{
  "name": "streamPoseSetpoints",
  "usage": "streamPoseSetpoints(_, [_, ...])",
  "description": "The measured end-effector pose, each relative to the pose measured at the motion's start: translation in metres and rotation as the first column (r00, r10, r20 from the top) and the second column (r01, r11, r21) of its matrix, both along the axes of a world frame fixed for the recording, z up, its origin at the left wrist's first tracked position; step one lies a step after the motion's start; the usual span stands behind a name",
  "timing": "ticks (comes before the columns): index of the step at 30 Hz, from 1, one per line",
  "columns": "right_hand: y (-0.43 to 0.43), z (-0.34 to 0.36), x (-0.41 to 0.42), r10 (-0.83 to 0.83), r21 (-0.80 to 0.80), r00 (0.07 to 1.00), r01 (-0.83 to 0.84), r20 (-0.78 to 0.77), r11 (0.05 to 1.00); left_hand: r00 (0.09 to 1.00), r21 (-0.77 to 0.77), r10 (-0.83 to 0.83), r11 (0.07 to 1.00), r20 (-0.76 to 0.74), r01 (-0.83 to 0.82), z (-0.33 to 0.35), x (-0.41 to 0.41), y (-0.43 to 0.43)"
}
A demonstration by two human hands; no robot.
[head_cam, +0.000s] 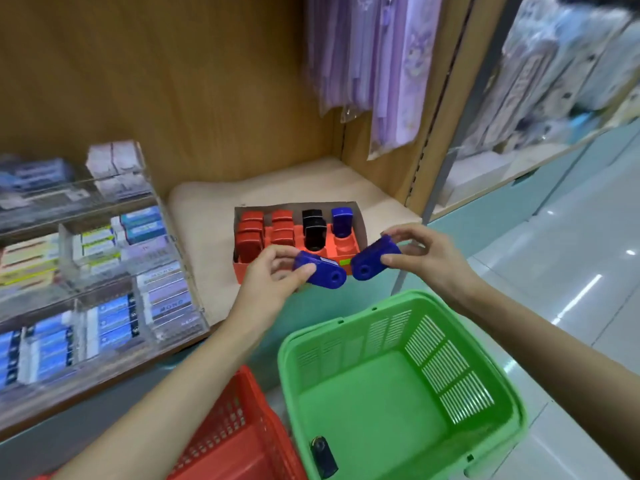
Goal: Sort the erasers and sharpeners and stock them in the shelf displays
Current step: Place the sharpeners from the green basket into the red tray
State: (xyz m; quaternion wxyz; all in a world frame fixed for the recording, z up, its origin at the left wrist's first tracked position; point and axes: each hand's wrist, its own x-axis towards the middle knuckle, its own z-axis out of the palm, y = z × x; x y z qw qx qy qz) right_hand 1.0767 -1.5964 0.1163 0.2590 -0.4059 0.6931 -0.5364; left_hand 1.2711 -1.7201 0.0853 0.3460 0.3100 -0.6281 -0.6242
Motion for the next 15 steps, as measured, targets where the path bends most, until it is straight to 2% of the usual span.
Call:
streamPoseSetpoints(3, [-0.034,0.012,-0.011,-0.103,-0.081,0.940,0.081,-0.326,0.993,0.999,-0.104,0.033,0.994,-0.007,-0.034,0.010,-0.005,-0.010])
streamPoseSetpoints(6, [-0.067,0.011,-0.020,-0.057,-0.006,0.766,0.069,-0.640,0.998,0.996,-0.216,0.093,0.972,-0.010,-0.093,0.019,-0.011,-0.021])
streamPoseSetpoints(8, [-0.081,0.007,-0.020,0.011,0.071,0.713,0.055,-0.701,0.996,0.994,-0.249,0.112,0.962,-0.013,-0.112,0.023,-0.013,-0.026])
streamPoseSetpoints(10, [-0.089,0.001,-0.020,0.045,0.111,0.712,0.046,-0.701,0.993,0.993,-0.271,0.117,0.956,0.010,-0.110,0.023,-0.017,-0.030])
streamPoseSetpoints(15, [-0.089,-0.007,-0.022,0.072,0.100,0.661,0.005,-0.747,0.995,0.994,-0.299,0.102,0.950,0.035,-0.087,0.019,-0.024,-0.032])
